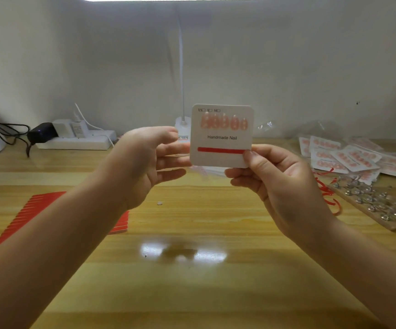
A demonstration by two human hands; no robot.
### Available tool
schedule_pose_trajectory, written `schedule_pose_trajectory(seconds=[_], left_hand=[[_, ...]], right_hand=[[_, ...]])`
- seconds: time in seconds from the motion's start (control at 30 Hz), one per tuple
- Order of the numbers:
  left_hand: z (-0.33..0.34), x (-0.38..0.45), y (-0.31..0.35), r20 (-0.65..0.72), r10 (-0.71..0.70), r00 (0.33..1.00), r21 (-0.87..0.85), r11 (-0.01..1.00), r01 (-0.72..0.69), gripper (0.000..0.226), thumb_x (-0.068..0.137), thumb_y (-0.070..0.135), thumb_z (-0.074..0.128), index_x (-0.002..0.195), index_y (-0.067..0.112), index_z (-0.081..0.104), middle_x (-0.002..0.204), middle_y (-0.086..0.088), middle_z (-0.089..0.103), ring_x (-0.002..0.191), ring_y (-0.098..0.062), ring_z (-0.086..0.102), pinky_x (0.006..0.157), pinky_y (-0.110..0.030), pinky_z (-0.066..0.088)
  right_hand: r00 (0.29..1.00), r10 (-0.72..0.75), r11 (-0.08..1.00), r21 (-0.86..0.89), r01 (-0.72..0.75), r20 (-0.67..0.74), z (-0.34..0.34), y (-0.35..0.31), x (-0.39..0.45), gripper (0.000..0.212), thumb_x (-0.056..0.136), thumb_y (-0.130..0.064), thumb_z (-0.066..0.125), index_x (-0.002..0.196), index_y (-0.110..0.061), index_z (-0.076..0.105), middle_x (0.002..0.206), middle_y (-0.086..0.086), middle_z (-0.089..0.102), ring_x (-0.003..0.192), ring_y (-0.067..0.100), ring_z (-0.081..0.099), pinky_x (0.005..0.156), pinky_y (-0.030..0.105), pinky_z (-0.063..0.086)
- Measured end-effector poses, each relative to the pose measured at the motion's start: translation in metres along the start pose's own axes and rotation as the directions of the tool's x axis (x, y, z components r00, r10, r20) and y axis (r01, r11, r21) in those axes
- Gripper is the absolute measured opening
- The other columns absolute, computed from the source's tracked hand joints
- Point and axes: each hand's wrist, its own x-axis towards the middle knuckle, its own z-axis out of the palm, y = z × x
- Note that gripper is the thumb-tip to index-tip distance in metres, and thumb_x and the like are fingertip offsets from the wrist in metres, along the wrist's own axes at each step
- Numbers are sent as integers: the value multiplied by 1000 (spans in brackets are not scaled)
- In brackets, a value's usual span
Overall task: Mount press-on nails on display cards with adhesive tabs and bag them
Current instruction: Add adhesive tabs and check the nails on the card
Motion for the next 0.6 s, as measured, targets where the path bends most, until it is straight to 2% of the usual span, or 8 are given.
schedule_pose_trajectory(seconds=[0.03,0.1,0.2,0.27,0.33,0.4,0.47,0.6], left_hand=[[1,0,-1,30,39,999,6,999,-39,20,96,20,54,114,12,57,91,-10,74,77,-22,71,69,-35,56],[4,-3,-3,96,126,987,46,990,-131,37,81,29,68,113,15,56,87,-6,76,79,-19,73,66,-31,57],[6,-5,-11,95,253,963,109,959,-262,59,60,25,76,114,19,52,86,-5,76,82,-20,74,64,-25,58],[6,-5,-16,82,301,950,152,938,-310,60,61,23,77,116,20,52,86,-6,76,82,-22,74,66,-27,58],[8,-4,-22,84,344,935,207,912,-354,53,66,21,76,114,23,51,84,-5,76,79,-21,74,67,-28,58],[11,-4,-29,107,388,916,244,882,-402,43,76,15,73,110,28,50,82,-1,76,75,-17,74,63,-23,56],[15,-3,-35,141,407,902,249,868,-430,41,82,7,70,108,31,49,81,0,76,73,-14,73,60,-18,53],[12,4,-38,153,319,935,185,921,-344,42,83,5,67,114,27,49,84,-5,76,78,-19,74,62,-23,56]], right_hand=[[1000,1,1000,2,-1,-1,0,0,0,24,84,-21,58,101,-7,68,87,10,75,76,21,72,65,22,56],[1000,8,1000,9,-8,4,1,0,0,24,84,-20,58,101,-6,68,85,10,74,76,21,72,64,23,56],[999,36,999,22,-36,15,0,0,0,17,90,-12,57,99,-3,68,82,13,73,73,24,72,62,24,56],[997,68,997,38,-70,40,-1,0,1,15,93,-8,56,98,-1,68,81,17,72,71,25,71,59,25,55],[991,115,993,24,-117,61,-2,0,2,21,86,-16,65,98,1,68,81,18,71,69,25,69,57,25,55],[988,151,987,-55,-149,42,-3,2,2,35,75,-27,73,97,-1,68,78,13,72,66,21,69,55,23,54],[988,154,975,-164,-151,5,-4,6,2,38,66,-32,74,92,-5,69,75,10,73,62,17,69,52,21,52],[985,165,967,-204,-154,40,-9,9,5,26,69,-25,72,85,-4,70,75,15,73,62,21,71,53,21,54]])
